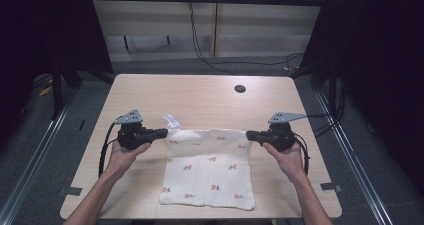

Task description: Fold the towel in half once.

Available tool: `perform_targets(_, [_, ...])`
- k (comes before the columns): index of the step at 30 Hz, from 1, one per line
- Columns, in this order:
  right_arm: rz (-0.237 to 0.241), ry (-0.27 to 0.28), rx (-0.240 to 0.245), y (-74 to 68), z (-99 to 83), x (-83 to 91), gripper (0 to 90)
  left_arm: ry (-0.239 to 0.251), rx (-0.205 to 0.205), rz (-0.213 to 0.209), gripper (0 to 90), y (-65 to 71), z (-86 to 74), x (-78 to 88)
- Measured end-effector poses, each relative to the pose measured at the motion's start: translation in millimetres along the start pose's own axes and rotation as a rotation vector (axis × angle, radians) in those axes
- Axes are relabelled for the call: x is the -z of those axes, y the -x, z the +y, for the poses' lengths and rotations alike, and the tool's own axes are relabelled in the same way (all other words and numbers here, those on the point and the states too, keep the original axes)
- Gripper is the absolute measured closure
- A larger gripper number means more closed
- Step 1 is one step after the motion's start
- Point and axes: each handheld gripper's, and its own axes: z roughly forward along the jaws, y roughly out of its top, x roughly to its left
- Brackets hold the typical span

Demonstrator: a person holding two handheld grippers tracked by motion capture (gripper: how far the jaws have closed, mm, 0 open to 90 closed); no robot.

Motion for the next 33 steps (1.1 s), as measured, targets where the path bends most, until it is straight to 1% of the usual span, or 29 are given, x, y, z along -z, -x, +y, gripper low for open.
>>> perform_targets(2, [0.004, 0.008, 0.004, -3.1, -2.8, 4.5, 87.3, -0.003, -0.006, -0.009, 88.8, 3.7, -0.4, 3.2])
perform_targets(4, [0.003, 0.015, -0.003, -5.8, -4.5, 7.0, 87.3, -0.003, -0.01, -0.015, 88.7, 7.6, -1.6, 6.0])
perform_targets(6, [-0.02, 0.026, 0.002, -11.2, -6.3, 9.2, 87.2, -0.015, -0.014, -0.027, 88.7, 9.3, -2.5, 7.6])
perform_targets(7, [-0.023, 0.023, 0.014, -13.6, -6.7, 9.7, 87.2, -0.015, -0.012, -0.024, 88.7, 9.9, -2.8, 8.4])
perform_targets(8, [-0.02, 0.023, 0.014, -16.2, -7.3, 10.3, 87.2, -0.014, -0.006, -0.031, 88.7, 9.8, -3.3, 9.5])
perform_targets(9, [-0.018, 0.02, 0.018, -18.3, -8.0, 11.1, 87.3, -0.01, -0.001, -0.03, 88.7, 9.9, -3.7, 10.6])
perform_targets(12, [-0.005, 0.024, 0.031, -24.9, -9.6, 15.8, 87.2, 0.006, -0.014, -0.038, 88.7, 15.4, -5.2, 16.7])
perform_targets(14, [0.0, 0.03, 0.035, -27.1, -10.1, 18.6, 87.2, 0.004, -0.03, -0.063, 88.7, 18.4, -6.1, 19.0])
perform_targets(15, [0.003, 0.029, 0.037, -27.7, -10.9, 18.8, 87.2, 0.004, -0.026, -0.069, 88.7, 20.1, -7.0, 19.6])
perform_targets(16, [0.009, 0.032, 0.044, -28.0, -12.5, 18.4, 87.2, 0.006, -0.028, -0.068, 88.7, 21.2, -8.0, 19.8])
perform_targets(17, [0.012, 0.04, 0.04, -27.9, -14.6, 17.2, 87.2, 0.007, -0.02, -0.067, 88.7, 22.1, -9.5, 19.7])
perform_targets(18, [0.023, 0.042, 0.03, -28.0, -17.2, 15.3, 87.3, 0.005, -0.022, -0.071, 88.7, 22.7, -11.0, 20.3])
perform_targets(20, [0.027, 0.028, 0.029, -30.3, -21.1, 11.7, 87.2, -0.004, -0.026, -0.066, 88.7, 25.0, -12.7, 21.0])
perform_targets(21, [0.034, 0.017, 0.033, -32.4, -22.5, 10.7, 87.3, -0.003, -0.028, -0.073, 88.7, 27.1, -13.5, 22.6])
perform_targets(22, [0.039, 0.009, 0.04, -35.2, -22.7, 10.9, 87.3, -0.002, -0.031, -0.075, 88.7, 29.0, -14.1, 24.3])
perform_targets(24, [0.047, 0.015, 0.045, -39.3, -21.9, 14.1, 87.3, -0.004, -0.043, -0.059, 88.7, 33.0, -15.9, 27.1])
perform_targets(26, [0.052, 0.016, 0.05, -41.7, -22.0, 17.4, 87.3, -0.012, -0.042, -0.052, 88.7, 36.1, -19.7, 28.9])
perform_targets(27, [0.054, 0.018, 0.043, -42.7, -23.0, 18.5, 87.2, -0.011, -0.032, -0.06, 88.7, 37.5, -21.7, 29.5])
perform_targets(28, [0.057, 0.013, 0.041, -43.6, -24.6, 19.2, 87.2, -0.015, -0.032, -0.061, 88.7, 38.5, -22.7, 29.7])
perform_targets(29, [0.058, 0.01, 0.041, -44.4, -26.2, 19.6, 87.3, -0.026, -0.041, -0.059, 88.7, 39.9, -23.7, 30.6])
perform_targets(31, [0.063, -0.003, 0.042, -47.4, -32.5, 20.2, 87.3, -0.032, -0.043, -0.066, 88.7, 42.1, -25.5, 32.7])
perform_targets(33, [0.066, 0.005, 0.042, -51.0, -37.4, 21.9, 87.2, -0.039, -0.041, -0.066, 88.7, 43.5, -26.8, 35.9])
